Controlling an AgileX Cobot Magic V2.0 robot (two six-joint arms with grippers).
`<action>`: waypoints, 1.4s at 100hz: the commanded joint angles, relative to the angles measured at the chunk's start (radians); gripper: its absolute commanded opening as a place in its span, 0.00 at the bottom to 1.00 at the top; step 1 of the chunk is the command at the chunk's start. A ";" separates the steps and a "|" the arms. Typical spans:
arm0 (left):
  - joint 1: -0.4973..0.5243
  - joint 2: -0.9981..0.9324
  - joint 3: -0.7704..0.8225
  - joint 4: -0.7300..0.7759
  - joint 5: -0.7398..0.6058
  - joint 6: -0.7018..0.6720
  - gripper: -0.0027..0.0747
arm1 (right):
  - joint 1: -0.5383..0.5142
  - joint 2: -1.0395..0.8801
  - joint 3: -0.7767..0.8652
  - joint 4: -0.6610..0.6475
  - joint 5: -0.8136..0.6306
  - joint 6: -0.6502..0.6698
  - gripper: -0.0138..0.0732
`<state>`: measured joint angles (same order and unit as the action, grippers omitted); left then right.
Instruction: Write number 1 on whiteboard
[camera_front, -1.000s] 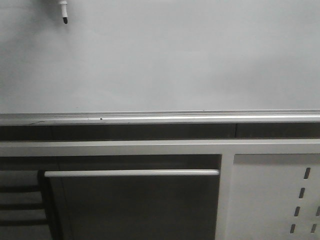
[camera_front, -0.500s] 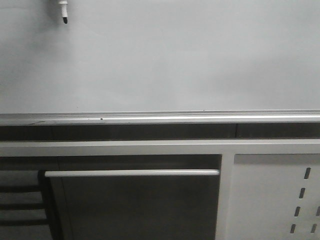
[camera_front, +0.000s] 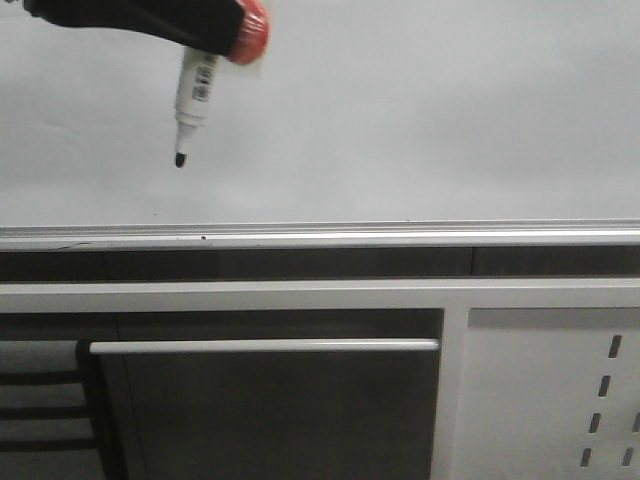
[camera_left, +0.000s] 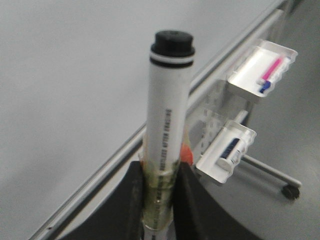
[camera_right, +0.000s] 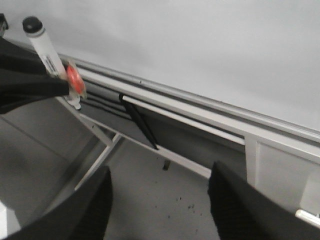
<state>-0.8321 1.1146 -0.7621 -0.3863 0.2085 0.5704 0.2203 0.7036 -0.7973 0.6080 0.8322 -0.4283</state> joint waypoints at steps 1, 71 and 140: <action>-0.095 -0.020 -0.036 0.067 -0.040 -0.001 0.01 | 0.003 0.083 -0.116 0.022 0.067 -0.031 0.60; -0.191 0.104 -0.115 0.091 -0.016 -0.001 0.01 | 0.186 0.426 -0.457 0.123 0.287 -0.050 0.60; -0.191 0.104 -0.115 0.089 -0.083 -0.001 0.01 | 0.188 0.488 -0.457 0.121 0.317 -0.092 0.08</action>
<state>-1.0163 1.2399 -0.8422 -0.2801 0.2246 0.5716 0.4085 1.2041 -1.2227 0.6678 1.1547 -0.4986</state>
